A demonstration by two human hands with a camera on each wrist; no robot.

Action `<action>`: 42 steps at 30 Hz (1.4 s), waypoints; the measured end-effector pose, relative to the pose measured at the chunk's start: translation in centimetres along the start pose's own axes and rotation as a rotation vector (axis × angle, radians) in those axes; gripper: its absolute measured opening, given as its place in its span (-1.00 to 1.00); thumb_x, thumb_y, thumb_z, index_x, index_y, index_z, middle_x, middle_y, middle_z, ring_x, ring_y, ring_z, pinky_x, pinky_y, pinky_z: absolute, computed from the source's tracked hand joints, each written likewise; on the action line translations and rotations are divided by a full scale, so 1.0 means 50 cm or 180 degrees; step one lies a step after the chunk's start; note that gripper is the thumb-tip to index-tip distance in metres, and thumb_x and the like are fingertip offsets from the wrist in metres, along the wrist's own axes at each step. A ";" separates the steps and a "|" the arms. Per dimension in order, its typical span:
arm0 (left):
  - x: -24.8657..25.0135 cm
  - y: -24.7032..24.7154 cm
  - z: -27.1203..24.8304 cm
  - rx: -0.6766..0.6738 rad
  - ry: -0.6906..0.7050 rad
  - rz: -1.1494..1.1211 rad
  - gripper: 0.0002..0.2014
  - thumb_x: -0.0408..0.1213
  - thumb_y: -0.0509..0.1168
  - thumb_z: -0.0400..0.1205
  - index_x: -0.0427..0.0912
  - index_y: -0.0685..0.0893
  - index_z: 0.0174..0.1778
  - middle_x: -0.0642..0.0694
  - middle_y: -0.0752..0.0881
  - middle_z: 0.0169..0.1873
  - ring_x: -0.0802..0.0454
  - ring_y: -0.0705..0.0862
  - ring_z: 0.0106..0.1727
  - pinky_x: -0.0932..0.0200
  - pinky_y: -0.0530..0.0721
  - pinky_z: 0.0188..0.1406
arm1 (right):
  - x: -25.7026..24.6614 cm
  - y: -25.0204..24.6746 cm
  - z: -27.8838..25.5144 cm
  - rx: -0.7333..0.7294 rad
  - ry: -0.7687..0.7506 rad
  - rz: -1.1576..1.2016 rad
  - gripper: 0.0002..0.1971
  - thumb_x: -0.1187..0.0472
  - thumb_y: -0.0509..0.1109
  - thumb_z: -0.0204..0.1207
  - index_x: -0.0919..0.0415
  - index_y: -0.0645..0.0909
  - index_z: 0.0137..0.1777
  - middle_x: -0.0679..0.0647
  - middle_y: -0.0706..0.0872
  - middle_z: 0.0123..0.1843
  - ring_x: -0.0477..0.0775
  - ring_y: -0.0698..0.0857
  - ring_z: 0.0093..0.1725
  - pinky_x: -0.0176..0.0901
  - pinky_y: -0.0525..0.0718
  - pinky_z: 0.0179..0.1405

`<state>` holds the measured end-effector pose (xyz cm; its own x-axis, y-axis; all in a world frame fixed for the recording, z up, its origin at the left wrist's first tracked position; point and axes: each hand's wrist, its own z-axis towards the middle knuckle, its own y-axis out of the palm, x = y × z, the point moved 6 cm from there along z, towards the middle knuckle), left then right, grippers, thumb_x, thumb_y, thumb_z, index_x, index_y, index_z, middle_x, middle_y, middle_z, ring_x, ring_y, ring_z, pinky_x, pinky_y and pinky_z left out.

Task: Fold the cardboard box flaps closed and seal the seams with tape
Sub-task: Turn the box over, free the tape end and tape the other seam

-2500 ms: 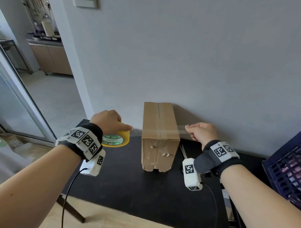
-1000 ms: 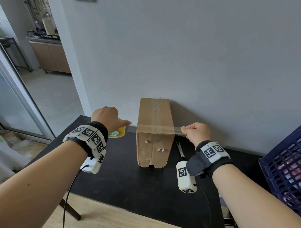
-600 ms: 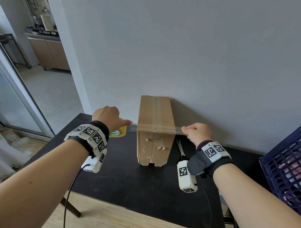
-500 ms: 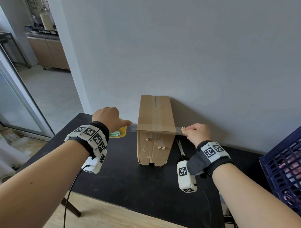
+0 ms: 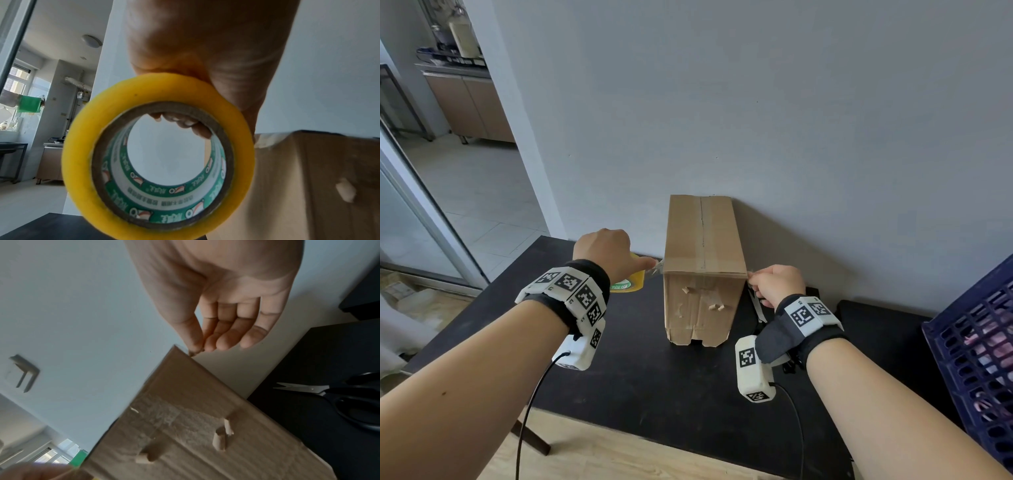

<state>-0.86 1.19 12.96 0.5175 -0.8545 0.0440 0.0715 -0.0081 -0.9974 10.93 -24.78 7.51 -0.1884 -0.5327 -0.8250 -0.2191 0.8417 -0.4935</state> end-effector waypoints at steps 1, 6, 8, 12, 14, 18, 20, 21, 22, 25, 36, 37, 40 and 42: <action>0.001 0.001 -0.001 -0.0007 0.0003 -0.0018 -0.47 0.30 0.27 0.45 -0.13 0.47 -0.48 -0.02 0.51 -0.46 -0.07 0.59 -0.27 0.21 0.33 -0.46 | 0.001 0.003 0.000 -0.0012 0.0016 0.0011 -0.83 0.17 0.48 0.43 0.16 0.63 -0.35 0.03 0.64 -0.46 0.07 0.62 -0.34 -0.04 0.67 -0.10; 0.009 0.011 -0.004 -0.0069 -0.0019 -0.0138 -0.48 0.28 0.28 0.45 -0.14 0.46 -0.50 -0.04 0.52 -0.46 -0.08 0.59 -0.28 0.20 0.40 -0.42 | -0.010 0.002 -0.010 0.0078 -0.0159 -0.0160 -0.79 0.14 0.47 0.43 0.13 0.62 -0.40 0.10 0.73 -0.33 0.18 0.70 -0.19 0.01 0.69 -0.06; 0.011 0.011 -0.002 -0.0063 -0.0006 -0.0152 -0.49 0.27 0.28 0.45 -0.14 0.48 -0.50 -0.04 0.52 -0.47 -0.08 0.59 -0.28 0.20 0.41 -0.41 | -0.015 -0.006 -0.021 0.0127 -0.0253 -0.0505 -0.88 0.19 0.47 0.43 0.20 0.69 -0.08 0.13 0.76 -0.04 0.21 0.73 0.04 -0.09 0.63 -0.05; 0.004 0.010 0.002 -0.0048 0.0003 -0.0103 -0.49 0.29 0.28 0.44 -0.15 0.51 -0.47 -0.04 0.55 -0.46 -0.07 0.61 -0.28 0.20 0.40 -0.43 | 0.006 -0.029 -0.031 0.0342 -0.0102 -0.0730 -0.57 0.28 0.33 0.53 0.12 0.51 0.42 0.12 0.63 0.35 0.20 0.61 0.33 -0.16 0.53 0.17; -0.002 0.015 0.002 -0.0043 -0.0002 -0.0105 -0.48 0.29 0.28 0.44 -0.14 0.50 -0.47 -0.03 0.54 -0.46 -0.08 0.61 -0.27 0.20 0.40 -0.42 | -0.010 -0.037 -0.030 0.0514 -0.0231 -0.0492 -0.67 0.32 0.25 0.52 0.12 0.68 0.22 0.15 0.74 0.24 0.23 0.70 0.23 -0.05 0.62 0.28; -0.006 0.014 0.007 -0.0012 0.0002 -0.0118 -0.48 0.30 0.26 0.46 -0.16 0.54 -0.42 -0.02 0.52 -0.46 -0.09 0.60 -0.25 0.19 0.39 -0.40 | -0.092 -0.029 -0.051 0.0541 -0.0846 -0.0543 -0.74 0.10 0.31 0.50 0.26 0.75 -0.12 0.23 0.83 -0.07 0.27 0.79 -0.07 0.10 0.76 0.03; -0.014 0.014 0.007 -0.0031 -0.0016 -0.0131 -0.48 0.30 0.25 0.47 -0.16 0.54 -0.42 -0.03 0.53 -0.45 -0.09 0.61 -0.24 0.19 0.38 -0.41 | -0.105 -0.004 -0.058 0.0241 -0.0915 -0.0915 -0.59 -0.07 0.37 0.50 0.22 0.68 0.19 0.10 0.77 0.17 0.17 0.73 0.15 -0.04 0.67 0.17; -0.019 0.015 0.008 -0.0039 -0.0022 -0.0150 -0.47 0.30 0.25 0.47 -0.15 0.52 -0.44 -0.03 0.53 -0.45 -0.09 0.61 -0.24 0.19 0.39 -0.40 | -0.101 0.008 -0.058 0.0143 -0.0886 -0.1085 -0.52 -0.10 0.38 0.50 0.17 0.60 0.31 0.06 0.70 0.27 0.13 0.67 0.25 -0.07 0.60 0.21; -0.023 0.017 0.008 -0.0052 -0.0027 -0.0180 -0.47 0.31 0.24 0.47 -0.15 0.50 -0.46 -0.03 0.53 -0.45 -0.09 0.61 -0.23 0.17 0.40 -0.39 | -0.097 0.016 -0.058 0.0102 -0.0879 -0.1188 -0.50 -0.11 0.38 0.51 0.13 0.54 0.37 0.04 0.66 0.32 0.12 0.63 0.29 -0.08 0.56 0.21; -0.032 0.023 0.008 -0.0133 -0.0026 -0.0324 -0.43 0.31 0.19 0.51 -0.17 0.44 -0.50 -0.05 0.51 -0.46 -0.11 0.59 -0.23 0.14 0.42 -0.34 | -0.099 0.021 -0.063 0.0139 -0.0976 -0.1304 -0.54 -0.04 0.35 0.56 0.07 0.49 0.41 0.06 0.67 0.32 0.13 0.64 0.27 -0.11 0.56 0.18; -0.010 0.053 0.018 -0.0571 0.0224 -0.0322 -0.45 0.30 0.15 0.53 -0.15 0.49 -0.49 -0.02 0.54 -0.47 -0.03 0.58 -0.31 0.19 0.41 -0.42 | -0.203 0.115 -0.111 -0.0059 -0.1949 -0.2822 -0.79 0.43 0.27 0.48 0.24 0.66 0.01 0.16 0.60 0.11 0.22 0.58 0.18 0.01 0.62 0.10; -0.015 0.058 0.023 -0.0632 0.0229 -0.0365 -0.43 0.31 0.14 0.53 -0.15 0.49 -0.50 -0.03 0.54 -0.48 -0.01 0.57 -0.35 0.19 0.40 -0.44 | -0.210 0.119 -0.107 -0.0098 -0.1863 -0.2849 -0.84 0.40 0.25 0.48 0.25 0.66 -0.09 0.17 0.61 0.05 0.24 0.60 0.16 0.00 0.62 0.08; -0.030 0.071 0.036 -0.0829 0.0286 -0.0589 -0.41 0.31 0.13 0.54 -0.17 0.49 -0.51 -0.05 0.55 -0.49 -0.02 0.56 -0.36 0.17 0.43 -0.39 | -0.230 0.132 -0.103 -0.0172 -0.1497 -0.2891 -0.72 0.07 0.21 0.54 0.22 0.56 -0.29 0.20 0.61 -0.11 0.27 0.62 0.15 -0.04 0.57 -0.02; -0.034 0.077 0.044 -0.1012 0.0347 -0.0813 -0.45 0.27 0.13 0.56 -0.16 0.52 -0.48 -0.06 0.58 -0.44 -0.05 0.58 -0.28 0.15 0.45 -0.30 | -0.231 0.145 -0.106 -0.0204 -0.1180 -0.3077 -0.40 -0.32 0.19 0.48 0.24 0.60 0.16 0.26 0.59 0.23 0.31 0.53 0.33 0.04 0.54 0.19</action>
<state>0.39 3.77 9.16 0.4228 -0.8541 0.3028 -0.0897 -0.3720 -0.9239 6.45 -12.98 14.91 0.3988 -0.9087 -0.1230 -0.1726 0.0574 -0.9833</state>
